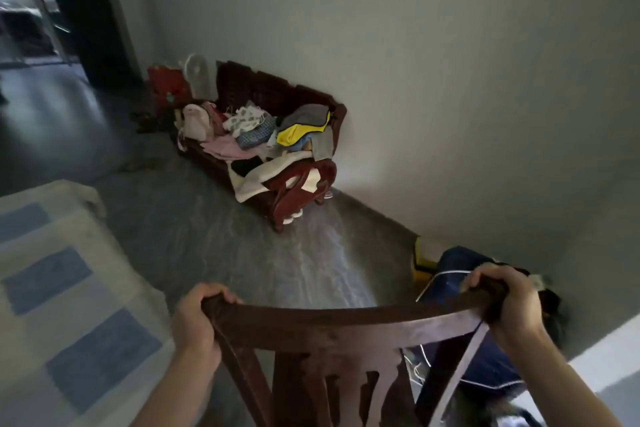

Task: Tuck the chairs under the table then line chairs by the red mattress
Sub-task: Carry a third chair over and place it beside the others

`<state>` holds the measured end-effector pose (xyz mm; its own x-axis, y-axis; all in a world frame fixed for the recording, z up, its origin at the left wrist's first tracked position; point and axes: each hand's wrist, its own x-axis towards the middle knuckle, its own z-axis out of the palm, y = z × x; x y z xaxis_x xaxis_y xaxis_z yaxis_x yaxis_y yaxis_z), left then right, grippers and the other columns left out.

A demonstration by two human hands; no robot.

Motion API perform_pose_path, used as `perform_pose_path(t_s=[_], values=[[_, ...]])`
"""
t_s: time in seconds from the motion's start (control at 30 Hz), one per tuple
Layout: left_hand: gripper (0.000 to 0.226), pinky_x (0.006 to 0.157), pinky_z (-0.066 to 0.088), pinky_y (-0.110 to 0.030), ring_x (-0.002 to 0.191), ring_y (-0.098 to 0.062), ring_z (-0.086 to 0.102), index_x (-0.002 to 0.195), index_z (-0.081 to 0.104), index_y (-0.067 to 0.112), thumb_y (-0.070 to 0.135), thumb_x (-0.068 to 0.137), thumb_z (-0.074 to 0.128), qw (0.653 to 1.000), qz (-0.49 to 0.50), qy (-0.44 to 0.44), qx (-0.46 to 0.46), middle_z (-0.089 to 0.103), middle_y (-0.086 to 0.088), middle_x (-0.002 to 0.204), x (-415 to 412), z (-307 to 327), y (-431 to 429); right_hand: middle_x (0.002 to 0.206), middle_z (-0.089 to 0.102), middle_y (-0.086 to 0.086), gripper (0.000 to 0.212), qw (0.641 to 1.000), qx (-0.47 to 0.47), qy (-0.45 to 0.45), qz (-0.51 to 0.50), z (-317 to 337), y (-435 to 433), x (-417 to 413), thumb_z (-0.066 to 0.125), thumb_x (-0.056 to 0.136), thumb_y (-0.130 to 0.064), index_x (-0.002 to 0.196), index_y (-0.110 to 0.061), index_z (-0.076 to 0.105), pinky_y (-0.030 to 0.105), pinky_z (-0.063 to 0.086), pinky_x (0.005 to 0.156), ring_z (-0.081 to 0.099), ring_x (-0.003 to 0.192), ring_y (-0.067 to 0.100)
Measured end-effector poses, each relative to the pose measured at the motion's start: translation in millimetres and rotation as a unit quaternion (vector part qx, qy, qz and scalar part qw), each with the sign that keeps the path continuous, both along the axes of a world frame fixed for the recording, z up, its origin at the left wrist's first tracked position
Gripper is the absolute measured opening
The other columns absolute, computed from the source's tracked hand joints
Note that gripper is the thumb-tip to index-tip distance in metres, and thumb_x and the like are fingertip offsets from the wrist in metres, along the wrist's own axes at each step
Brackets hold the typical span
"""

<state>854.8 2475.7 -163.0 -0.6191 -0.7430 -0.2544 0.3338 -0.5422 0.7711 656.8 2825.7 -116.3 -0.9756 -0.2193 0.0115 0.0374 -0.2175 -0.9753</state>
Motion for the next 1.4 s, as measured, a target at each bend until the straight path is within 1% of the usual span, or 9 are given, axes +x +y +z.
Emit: perform_pose_path(t_s=[0.13, 0.23, 0.53, 0.73, 0.9, 1.0, 1.13, 1.27, 1.4], values=[[0.032, 0.045, 0.052, -0.024, 0.043, -0.021, 0.055, 0.060, 0.051, 0.005, 0.008, 0.090, 0.041, 0.998, 0.064, 0.023, 0.006, 0.052, -0.008, 0.049, -49.6, 1.6, -55.4, 0.057, 0.060, 0.014, 0.041, 0.999, 0.003, -0.008, 0.047, 1.3, -82.0, -89.9, 0.044, 0.086, -0.017, 0.049, -0.013, 0.063, 0.032, 0.050, 0.062, 0.056, 0.056, 0.026], [0.042, 0.046, 0.051, -0.022, 0.044, -0.021, 0.055, 0.050, 0.056, 0.007, 0.009, 0.089, 0.041, 0.994, 0.106, 0.031, -0.015, 0.053, -0.008, 0.049, -82.7, -3.2, -106.5, 0.058, 0.060, 0.014, 0.035, 0.995, 0.016, -0.022, 0.097, -5.5, -154.4, -152.1, 0.049, 0.081, -0.022, 0.050, -0.013, 0.062, 0.040, 0.047, 0.066, 0.055, 0.056, 0.027], [0.046, 0.046, 0.050, -0.019, 0.044, -0.019, 0.057, 0.044, 0.059, 0.011, 0.008, 0.085, 0.041, 0.966, 0.250, 0.001, -0.066, 0.056, -0.010, 0.047, -166.8, 3.3, -283.2, 0.061, 0.059, 0.011, 0.027, 0.977, 0.034, -0.010, 0.209, -11.6, -405.2, -297.4, 0.054, 0.075, -0.031, 0.055, -0.014, 0.063, 0.023, 0.049, 0.049, 0.054, 0.055, 0.023], [0.033, 0.047, 0.051, -0.024, 0.045, -0.022, 0.056, 0.053, 0.055, 0.006, 0.011, 0.084, 0.043, 0.942, 0.324, 0.011, -0.085, 0.054, -0.007, 0.049, -216.8, 24.9, -405.9, 0.064, 0.058, 0.021, 0.034, 0.962, -0.020, 0.000, 0.272, -1.6, -579.7, -375.8, 0.045, 0.083, -0.021, 0.057, -0.006, 0.060, 0.040, 0.047, 0.069, 0.052, 0.068, 0.036], [0.046, 0.047, 0.050, -0.021, 0.043, -0.020, 0.056, 0.043, 0.058, 0.011, 0.009, 0.086, 0.041, 0.926, 0.368, -0.001, -0.085, 0.054, -0.006, 0.046, -264.2, 30.7, -517.0, 0.055, 0.055, 0.011, 0.038, 0.939, -0.085, -0.053, 0.330, -14.1, -732.3, -435.8, 0.041, 0.085, -0.016, 0.052, -0.010, 0.059, 0.022, 0.051, 0.053, 0.055, 0.051, 0.024], [0.046, 0.045, 0.049, -0.020, 0.043, -0.020, 0.056, 0.041, 0.056, 0.011, 0.009, 0.085, 0.042, 0.913, 0.401, -0.030, -0.066, 0.053, -0.006, 0.046, -297.4, 34.5, -583.9, 0.052, 0.057, 0.008, 0.040, 0.933, -0.083, -0.028, 0.349, -19.5, -824.3, -473.5, 0.041, 0.083, -0.014, 0.049, -0.013, 0.062, 0.025, 0.050, 0.055, 0.056, 0.051, 0.025], [0.022, 0.043, 0.046, -0.017, 0.041, -0.018, 0.053, 0.059, 0.048, 0.004, 0.004, 0.080, 0.042, 0.897, 0.434, -0.019, -0.083, 0.051, -0.006, 0.044, -336.3, 52.0, -678.6, 0.052, 0.058, 0.009, 0.039, 0.916, -0.084, -0.052, 0.388, -16.0, -947.7, -513.1, 0.043, 0.083, -0.017, 0.050, -0.014, 0.063, 0.025, 0.049, 0.055, 0.057, 0.051, 0.023], [0.020, 0.048, 0.049, -0.021, 0.049, -0.022, 0.052, 0.066, 0.047, 0.006, 0.009, 0.085, 0.043, 0.879, 0.475, -0.010, -0.044, 0.050, -0.013, 0.056, -353.9, 55.6, -767.9, 0.055, 0.056, 0.012, 0.040, 0.907, -0.077, -0.053, 0.411, -0.1, -1068.0, -535.1, 0.041, 0.086, -0.015, 0.052, -0.010, 0.062, 0.031, 0.046, 0.058, 0.052, 0.055, 0.028], [0.024, 0.049, 0.049, -0.023, 0.049, -0.021, 0.052, 0.061, 0.050, 0.007, 0.009, 0.084, 0.045, 0.866, 0.500, -0.001, -0.032, 0.052, -0.006, 0.053, -365.3, 44.6, -872.8, 0.062, 0.051, 0.017, 0.031, 0.900, -0.074, -0.060, 0.425, 4.0, -1190.2, -554.3, 0.039, 0.090, -0.012, 0.064, -0.002, 0.054, 0.026, 0.048, 0.053, 0.052, 0.054, 0.028]])
